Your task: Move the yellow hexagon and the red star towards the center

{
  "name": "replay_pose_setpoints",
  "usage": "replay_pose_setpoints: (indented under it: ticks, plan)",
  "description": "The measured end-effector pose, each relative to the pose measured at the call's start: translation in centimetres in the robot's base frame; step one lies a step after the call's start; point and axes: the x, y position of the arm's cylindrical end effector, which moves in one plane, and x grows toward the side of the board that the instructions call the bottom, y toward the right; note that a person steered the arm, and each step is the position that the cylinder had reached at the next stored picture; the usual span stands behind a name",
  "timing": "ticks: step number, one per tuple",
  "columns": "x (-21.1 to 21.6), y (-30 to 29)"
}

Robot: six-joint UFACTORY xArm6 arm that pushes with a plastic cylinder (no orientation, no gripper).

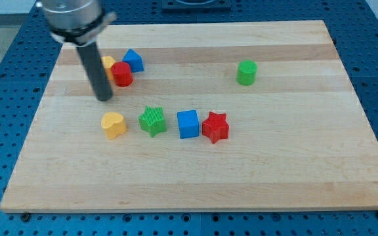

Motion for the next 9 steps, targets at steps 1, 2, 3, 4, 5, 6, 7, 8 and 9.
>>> replay_pose_setpoints:
  ticks: [1,2,3,4,5,6,7,8,9]
  plan:
    - [-1.7,-4.9]
    - [-4.7,-6.4]
    - [-7.5,-6.4]
    - [-7.7,-5.2]
    - [-7.7,-3.2]
    - [-7.7,-1.9]
    - [-7.8,-0.9]
    - [-7.8,0.4]
    - [-6.9,2.0]
